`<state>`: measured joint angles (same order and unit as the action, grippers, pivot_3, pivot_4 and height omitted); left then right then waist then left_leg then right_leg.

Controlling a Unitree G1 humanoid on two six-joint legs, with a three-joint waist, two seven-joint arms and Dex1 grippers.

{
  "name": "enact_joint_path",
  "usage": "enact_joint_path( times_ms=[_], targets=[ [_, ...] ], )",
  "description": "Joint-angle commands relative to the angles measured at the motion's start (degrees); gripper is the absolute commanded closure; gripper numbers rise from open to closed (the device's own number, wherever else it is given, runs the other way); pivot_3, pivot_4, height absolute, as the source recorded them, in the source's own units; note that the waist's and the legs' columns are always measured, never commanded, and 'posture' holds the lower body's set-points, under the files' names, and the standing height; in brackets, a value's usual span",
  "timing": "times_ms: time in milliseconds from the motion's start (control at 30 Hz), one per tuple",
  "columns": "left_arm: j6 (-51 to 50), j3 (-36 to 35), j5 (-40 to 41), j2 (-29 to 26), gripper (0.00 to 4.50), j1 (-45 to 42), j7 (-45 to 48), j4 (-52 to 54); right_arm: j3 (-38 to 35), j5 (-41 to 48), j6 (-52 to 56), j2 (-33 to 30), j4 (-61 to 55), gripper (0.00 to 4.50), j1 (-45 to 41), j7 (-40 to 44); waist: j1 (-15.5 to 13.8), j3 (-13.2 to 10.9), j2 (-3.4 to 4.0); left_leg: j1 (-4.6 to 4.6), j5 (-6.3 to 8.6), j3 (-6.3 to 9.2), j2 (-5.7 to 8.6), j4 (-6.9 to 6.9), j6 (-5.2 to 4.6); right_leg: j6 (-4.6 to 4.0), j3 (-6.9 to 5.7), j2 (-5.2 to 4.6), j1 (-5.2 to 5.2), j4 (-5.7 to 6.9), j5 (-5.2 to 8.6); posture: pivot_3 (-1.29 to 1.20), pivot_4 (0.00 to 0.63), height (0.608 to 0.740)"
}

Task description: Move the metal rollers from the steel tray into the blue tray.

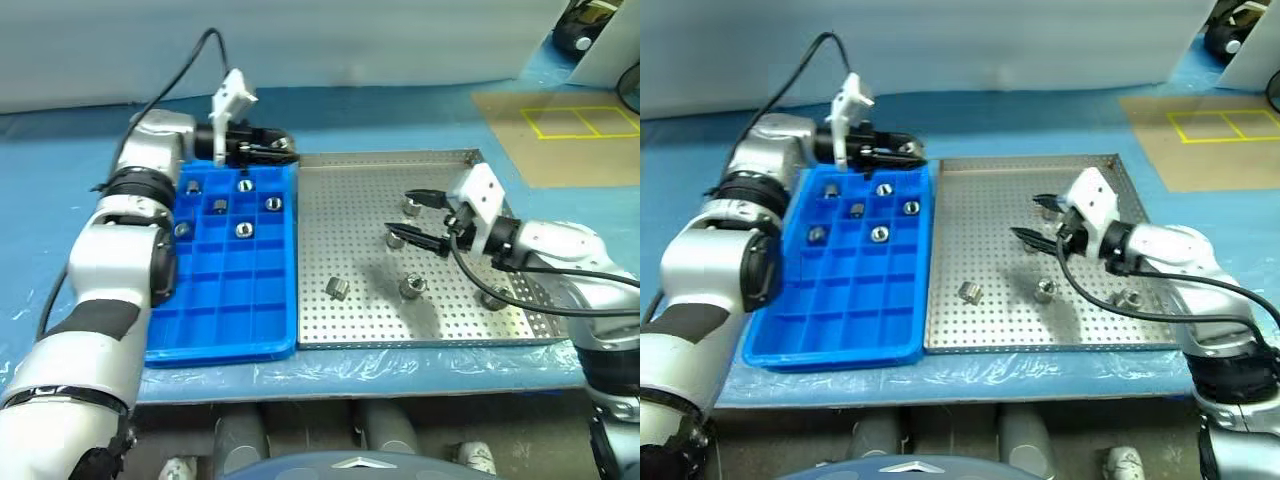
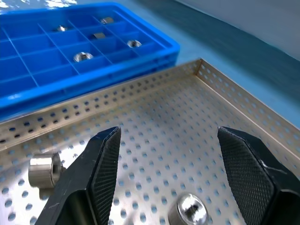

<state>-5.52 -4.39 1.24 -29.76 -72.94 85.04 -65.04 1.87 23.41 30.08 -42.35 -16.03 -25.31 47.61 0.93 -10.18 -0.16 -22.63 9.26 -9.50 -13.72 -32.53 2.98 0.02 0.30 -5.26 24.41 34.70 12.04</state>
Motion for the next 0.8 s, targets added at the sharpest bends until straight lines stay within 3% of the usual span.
enact_joint_path(
  times_ms=[33,267,467,633,800],
  targets=[
    [-6.0,-1.6,3.3,-6.8,2.66,5.9,1.2,11.7,3.8,-2.4,-5.4,2.9,6.6,1.14,-6.2,4.2,-1.0,0.0,0.01,-0.02,-0.03,0.0,-0.01,0.04,0.03,-0.01,-0.04,-0.01,0.04,0.06,0.0,-0.05,0.15,0.74],
    [-27.7,-9.5,14.5,-16.0,2.66,31.1,-3.9,48.0,8.9,-5.6,-12.0,9.7,18.3,1.14,-14.1,10.7,-6.6,0.0,0.02,-0.49,-0.22,0.15,-0.15,0.15,0.33,-0.25,-0.29,-0.05,0.29,0.21,0.14,0.14,0.15,0.74],
    [-38.8,-16.6,22.1,-16.8,2.66,55.2,-11.5,71.5,10.7,-7.4,-15.6,13.7,24.7,1.14,-17.7,14.5,-8.2,0.0,-0.02,-0.71,-0.16,0.29,-0.16,0.08,0.61,-0.29,-0.58,-0.06,0.46,0.32,0.16,0.21,0.15,0.74],
    [-41.8,-20.0,25.8,-15.7,2.66,66.3,-17.8,78.7,10.8,-8.5,-16.8,15.5,27.1,1.14,-18.7,16.2,-9.3,0.0,-0.03,-0.65,-0.3,0.78,-0.22,0.08,0.84,-0.34,-0.69,-0.04,0.47,0.76,0.2,0.24,0.15,0.74],
    [-40.9,-19.1,27.8,-15.0,2.66,67.2,-22.0,78.4,10.3,-9.4,-17.6,16.2,28.6,1.14,-19.4,17.1,-9.8,0.0,-0.03,-0.5,-0.46,0.88,-0.27,0.12,1.12,-0.45,-0.57,0.0,0.45,1.07,0.21,0.24,0.15,0.74]
  ],
)
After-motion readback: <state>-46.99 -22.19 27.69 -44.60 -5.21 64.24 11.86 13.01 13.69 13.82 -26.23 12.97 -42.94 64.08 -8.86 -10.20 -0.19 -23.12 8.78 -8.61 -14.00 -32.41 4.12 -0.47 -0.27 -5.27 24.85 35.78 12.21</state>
